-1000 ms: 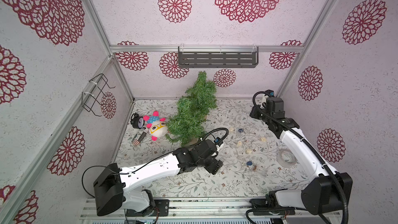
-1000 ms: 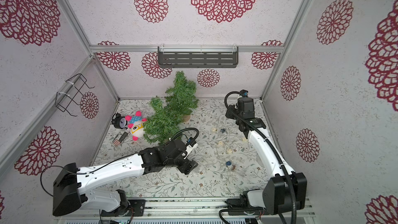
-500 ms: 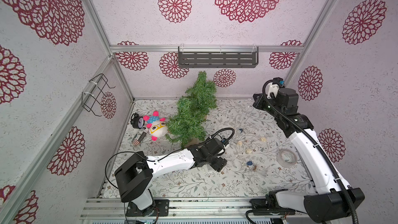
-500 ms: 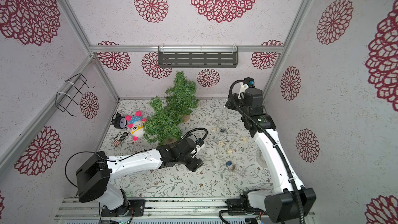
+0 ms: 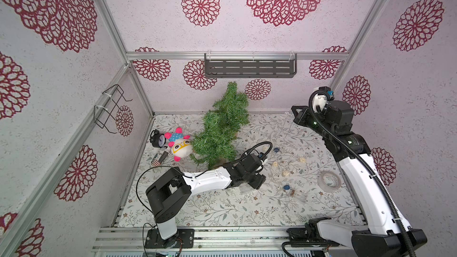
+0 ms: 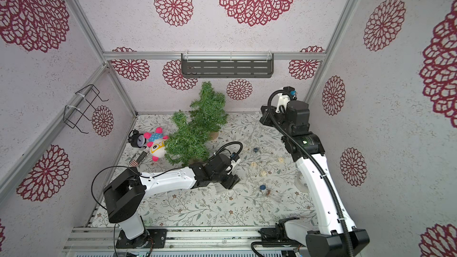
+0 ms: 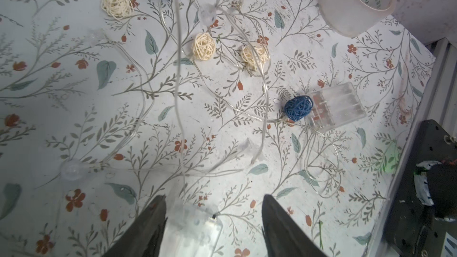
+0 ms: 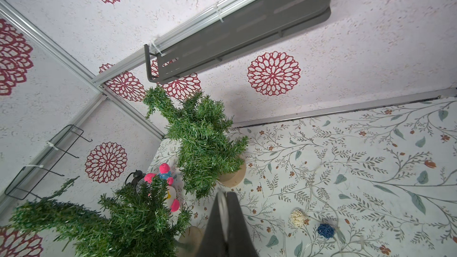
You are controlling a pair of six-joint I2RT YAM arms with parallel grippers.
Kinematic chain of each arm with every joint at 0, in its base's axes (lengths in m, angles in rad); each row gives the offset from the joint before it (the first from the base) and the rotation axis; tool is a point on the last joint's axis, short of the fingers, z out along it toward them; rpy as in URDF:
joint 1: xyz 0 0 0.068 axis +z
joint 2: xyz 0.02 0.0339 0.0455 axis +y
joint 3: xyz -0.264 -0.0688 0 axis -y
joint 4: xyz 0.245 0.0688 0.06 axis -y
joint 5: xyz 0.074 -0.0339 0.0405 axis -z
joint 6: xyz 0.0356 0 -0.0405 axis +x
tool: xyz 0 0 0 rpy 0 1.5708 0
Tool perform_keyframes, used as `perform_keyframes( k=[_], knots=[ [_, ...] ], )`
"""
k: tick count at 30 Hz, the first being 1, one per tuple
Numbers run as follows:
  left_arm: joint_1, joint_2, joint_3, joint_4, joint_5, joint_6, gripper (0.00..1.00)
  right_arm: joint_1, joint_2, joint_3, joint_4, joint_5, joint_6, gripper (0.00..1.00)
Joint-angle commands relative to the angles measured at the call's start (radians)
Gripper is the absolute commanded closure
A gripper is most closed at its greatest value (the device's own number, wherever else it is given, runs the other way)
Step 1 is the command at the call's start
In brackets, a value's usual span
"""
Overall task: Wrap string light around the christmas tree
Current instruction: Pick up the light string from the center of the board.
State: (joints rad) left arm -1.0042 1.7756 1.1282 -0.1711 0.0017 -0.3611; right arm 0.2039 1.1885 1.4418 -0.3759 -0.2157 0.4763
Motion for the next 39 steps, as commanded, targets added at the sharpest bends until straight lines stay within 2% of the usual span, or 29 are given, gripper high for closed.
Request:
perform_keyframes(
  k=[1, 4, 8, 14, 20, 23, 25, 27, 31, 39],
  knots=[
    [0.008, -0.034, -0.028, 0.048, -0.043, -0.044, 0.35, 0.000, -0.033, 0.036, 0.003, -0.014, 0.015, 1.00],
    [0.010, -0.036, -0.046, 0.088, -0.081, -0.044, 0.35, -0.001, -0.041, 0.034, 0.001, -0.013, 0.013, 1.00],
    [0.022, 0.012, 0.020, 0.093, -0.034, -0.034, 0.35, 0.000, -0.047, 0.029, 0.006, -0.011, 0.017, 1.00],
    [0.035, 0.081, 0.083, 0.135, -0.033, 0.006, 0.38, 0.000, -0.062, 0.016, 0.012, -0.014, 0.024, 1.00],
    [0.045, 0.165, 0.135, 0.188, -0.008, -0.003, 0.49, 0.000, -0.074, -0.002, 0.014, -0.006, 0.020, 1.00],
    [0.046, 0.179, 0.151, 0.212, -0.005, -0.012, 0.60, 0.000, -0.075, -0.010, 0.013, -0.004, 0.019, 1.00],
    [0.046, 0.215, 0.145, 0.229, 0.003, -0.020, 0.71, -0.001, -0.077, -0.014, 0.010, 0.000, 0.016, 1.00],
    [0.046, 0.200, 0.134, 0.236, 0.006, -0.023, 0.85, -0.001, -0.080, -0.014, 0.008, 0.004, 0.009, 1.00],
    [0.045, 0.104, 0.087, 0.227, -0.002, -0.018, 1.00, -0.002, -0.083, -0.015, 0.003, 0.018, -0.007, 1.00],
    [0.035, -0.087, -0.040, 0.176, 0.000, -0.040, 1.00, -0.002, -0.075, 0.011, 0.000, 0.036, -0.033, 1.00]
  ],
)
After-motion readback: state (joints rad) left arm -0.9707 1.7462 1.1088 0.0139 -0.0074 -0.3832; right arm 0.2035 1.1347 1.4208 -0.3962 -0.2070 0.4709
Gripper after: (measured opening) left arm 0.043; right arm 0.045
